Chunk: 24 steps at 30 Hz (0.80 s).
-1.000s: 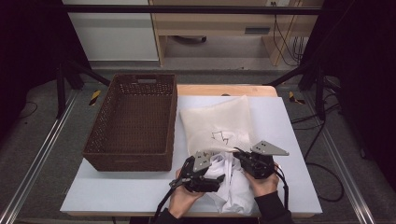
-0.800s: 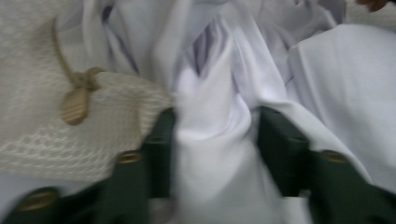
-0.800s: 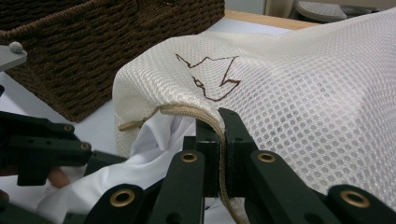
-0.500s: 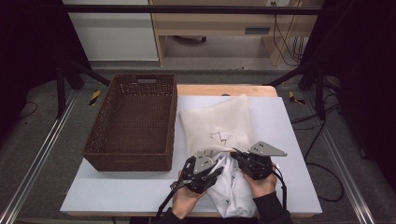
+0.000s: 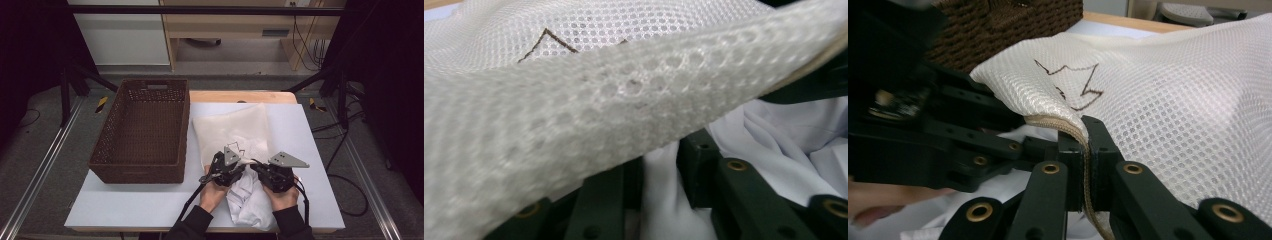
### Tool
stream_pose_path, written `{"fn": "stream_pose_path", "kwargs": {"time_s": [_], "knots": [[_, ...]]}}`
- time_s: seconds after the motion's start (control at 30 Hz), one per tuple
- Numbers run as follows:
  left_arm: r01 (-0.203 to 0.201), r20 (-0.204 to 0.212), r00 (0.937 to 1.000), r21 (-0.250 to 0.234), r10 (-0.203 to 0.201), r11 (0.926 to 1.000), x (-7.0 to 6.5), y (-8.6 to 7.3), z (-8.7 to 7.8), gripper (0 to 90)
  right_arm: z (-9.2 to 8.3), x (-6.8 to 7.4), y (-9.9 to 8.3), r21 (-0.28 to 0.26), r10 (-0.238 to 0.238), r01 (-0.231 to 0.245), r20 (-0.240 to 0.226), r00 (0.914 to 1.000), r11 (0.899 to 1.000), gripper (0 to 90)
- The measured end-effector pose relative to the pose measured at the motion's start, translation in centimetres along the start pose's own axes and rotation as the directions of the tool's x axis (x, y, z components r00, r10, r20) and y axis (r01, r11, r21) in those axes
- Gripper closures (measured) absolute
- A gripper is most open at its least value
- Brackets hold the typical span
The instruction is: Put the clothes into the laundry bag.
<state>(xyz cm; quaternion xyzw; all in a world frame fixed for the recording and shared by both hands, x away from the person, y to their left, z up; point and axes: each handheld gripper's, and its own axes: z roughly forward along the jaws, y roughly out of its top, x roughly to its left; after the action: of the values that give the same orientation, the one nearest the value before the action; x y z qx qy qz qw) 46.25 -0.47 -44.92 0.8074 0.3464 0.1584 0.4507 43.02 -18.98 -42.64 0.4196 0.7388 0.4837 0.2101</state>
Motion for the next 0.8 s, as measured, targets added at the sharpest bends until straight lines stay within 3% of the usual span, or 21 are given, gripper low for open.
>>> {"fn": "stream_pose_path", "kwargs": {"time_s": [0.13, 0.17, 0.3, 0.4, 0.5, 0.6, 0.7, 0.8], "knots": [[-0.015, 0.03, 0.9994, -0.03, 0.016, 0.9995, -0.6, 0.0, -2.4, 37.4, -0.1, 0.1, 0.0, -0.007, -0.003, 0.003, 0.001, 1.0, 1.0, 87.3], [-0.022, 0.036, 0.9991, -0.039, 0.023, 0.999, -0.7, -0.2, -3.2, 33.5, -0.1, 0.0, 0.1, -0.009, -0.001, 0.001, 0.001, 1.0, 1.0, 87.3], [0.007, 0.067, 0.9977, -0.027, -0.005, 0.9996, -0.9, -1.6, -5.7, 25.2, -0.2, 0.0, 0.1, -0.009, -0.001, 0.001, 0.001, 1.0, 1.0, 87.3], [0.016, 0.058, 0.9982, 0.0, -0.016, 0.9999, -1.0, -3.1, -5.3, 24.1, -0.2, 0.0, 0.1, -0.009, -0.006, 0.006, 0.002, 1.0, 1.0, 87.3], [0.052, 0.07, 0.9962, 0.011, -0.052, 0.9986, -1.0, -4.3, -3.9, 34.3, -0.1, 0.1, 0.1, -0.005, -0.004, 0.004, 0.001, 1.0, 1.0, 87.4], [0.044, 0.065, 0.9969, 0.02, -0.045, 0.9988, -1.0, -4.4, -3.5, 58.0, 0.0, 0.1, 0.0, -0.004, -0.009, 0.009, -0.002, 1.0, 1.0, 87.4], [0.023, 0.055, 0.9982, 0.008, -0.024, 0.9997, -1.1, -3.6, -4.3, 72.8, -0.1, 0.1, 0.0, -0.008, -0.004, 0.004, -0.005, 1.0, 1.0, 87.4], [0.019, 0.058, 0.9982, -0.043, -0.016, 0.9989, -1.4, -2.4, -5.6, 77.4, -0.3, 0.2, 0.2, -0.019, -0.008, 0.008, -0.009, 0.9999, 1.0, 87.5]]}}
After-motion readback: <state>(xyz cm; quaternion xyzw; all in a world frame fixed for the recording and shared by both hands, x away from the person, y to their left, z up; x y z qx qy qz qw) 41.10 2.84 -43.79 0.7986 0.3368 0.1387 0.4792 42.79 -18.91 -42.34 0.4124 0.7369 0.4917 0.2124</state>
